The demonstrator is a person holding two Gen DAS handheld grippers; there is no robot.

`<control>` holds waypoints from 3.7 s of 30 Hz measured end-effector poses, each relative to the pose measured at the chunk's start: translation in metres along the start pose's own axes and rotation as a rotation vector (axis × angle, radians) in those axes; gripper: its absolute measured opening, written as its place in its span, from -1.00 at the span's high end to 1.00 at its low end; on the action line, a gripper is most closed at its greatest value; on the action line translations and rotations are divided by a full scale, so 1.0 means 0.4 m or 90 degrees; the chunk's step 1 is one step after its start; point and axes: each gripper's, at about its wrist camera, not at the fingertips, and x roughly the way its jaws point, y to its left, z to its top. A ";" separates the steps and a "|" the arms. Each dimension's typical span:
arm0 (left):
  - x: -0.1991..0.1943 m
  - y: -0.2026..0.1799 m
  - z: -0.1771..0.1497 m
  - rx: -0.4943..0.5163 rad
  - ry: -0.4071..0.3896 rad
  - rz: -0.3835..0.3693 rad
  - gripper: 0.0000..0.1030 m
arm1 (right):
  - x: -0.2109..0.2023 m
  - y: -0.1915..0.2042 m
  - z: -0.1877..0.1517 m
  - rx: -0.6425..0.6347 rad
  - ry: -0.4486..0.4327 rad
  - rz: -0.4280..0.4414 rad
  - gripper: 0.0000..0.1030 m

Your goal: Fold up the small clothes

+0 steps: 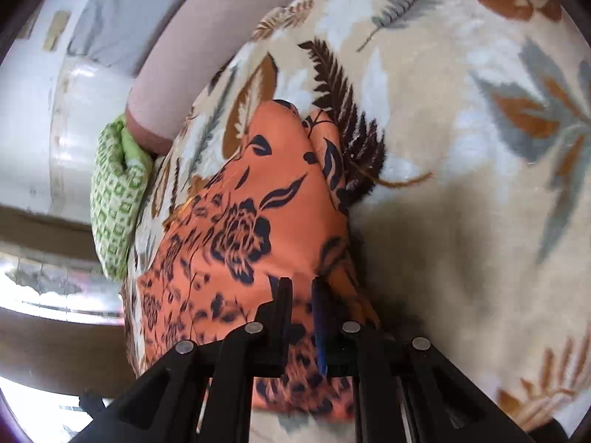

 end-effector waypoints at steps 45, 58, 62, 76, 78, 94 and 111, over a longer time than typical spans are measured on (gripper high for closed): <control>-0.107 0.045 -0.021 -0.067 -0.047 -0.008 -0.43 | 0.065 0.223 -0.072 -0.166 0.028 0.015 -0.51; -0.121 0.004 -0.004 -0.047 -0.046 0.004 -0.47 | 0.090 0.048 -0.061 -0.038 -0.013 -0.038 -0.51; -0.113 -0.012 -0.004 -0.030 -0.046 0.019 -0.47 | -0.038 0.091 -0.097 -0.057 -0.097 -0.027 -0.51; -0.011 -0.144 0.009 0.025 -0.006 -0.003 -0.47 | 0.008 -0.139 -0.243 0.256 -0.043 0.173 -0.68; -0.003 -0.147 0.010 0.024 -0.003 -0.005 -0.47 | 0.020 -0.139 -0.223 0.262 -0.047 0.193 -0.68; 0.046 -0.138 0.020 0.044 0.014 0.019 -0.47 | 0.009 -0.137 -0.236 0.232 -0.060 0.110 0.59; 0.148 -0.144 0.050 0.049 0.030 0.019 -0.47 | -0.141 -0.067 -0.041 0.056 -0.054 0.037 -0.45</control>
